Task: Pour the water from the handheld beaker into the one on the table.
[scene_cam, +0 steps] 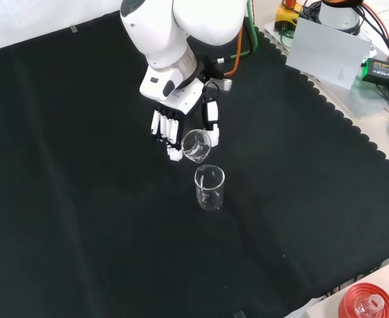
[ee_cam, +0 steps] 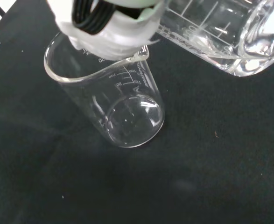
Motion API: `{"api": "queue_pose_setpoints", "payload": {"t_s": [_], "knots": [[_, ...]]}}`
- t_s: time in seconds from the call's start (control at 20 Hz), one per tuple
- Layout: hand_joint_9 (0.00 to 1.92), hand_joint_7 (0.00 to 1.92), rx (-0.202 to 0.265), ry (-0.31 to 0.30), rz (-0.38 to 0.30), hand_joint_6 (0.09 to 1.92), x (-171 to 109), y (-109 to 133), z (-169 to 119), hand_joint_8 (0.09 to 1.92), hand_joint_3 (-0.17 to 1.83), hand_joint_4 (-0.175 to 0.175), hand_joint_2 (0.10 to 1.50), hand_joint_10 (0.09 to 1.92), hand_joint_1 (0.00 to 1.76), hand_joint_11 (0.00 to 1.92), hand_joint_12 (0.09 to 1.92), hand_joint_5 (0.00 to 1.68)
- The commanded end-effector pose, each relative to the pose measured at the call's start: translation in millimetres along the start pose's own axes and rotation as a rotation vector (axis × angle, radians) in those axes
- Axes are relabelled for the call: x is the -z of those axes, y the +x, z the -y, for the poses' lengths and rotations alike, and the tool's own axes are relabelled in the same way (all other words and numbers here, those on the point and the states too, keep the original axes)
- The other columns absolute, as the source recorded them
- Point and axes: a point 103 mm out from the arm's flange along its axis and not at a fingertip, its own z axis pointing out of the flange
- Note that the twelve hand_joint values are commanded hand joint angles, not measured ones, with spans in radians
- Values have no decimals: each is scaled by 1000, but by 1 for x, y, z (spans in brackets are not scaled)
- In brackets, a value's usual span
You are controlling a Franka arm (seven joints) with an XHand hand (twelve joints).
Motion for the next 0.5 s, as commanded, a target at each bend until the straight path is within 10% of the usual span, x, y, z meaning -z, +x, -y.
{"api": "queue_pose_setpoints", "payload": {"t_s": [0.05, 0.5], "knots": [[1065, 1564, -6, 49, 73, 627, 1, 4, -2, 87, -175, 16, 1047, 606, 1284, 561, 1183, 1230], [1070, 1565, -12, 112, 151, 626, 2, 10, -6, 87, -175, 16, 1047, 608, 1284, 569, 1180, 1230]]}}
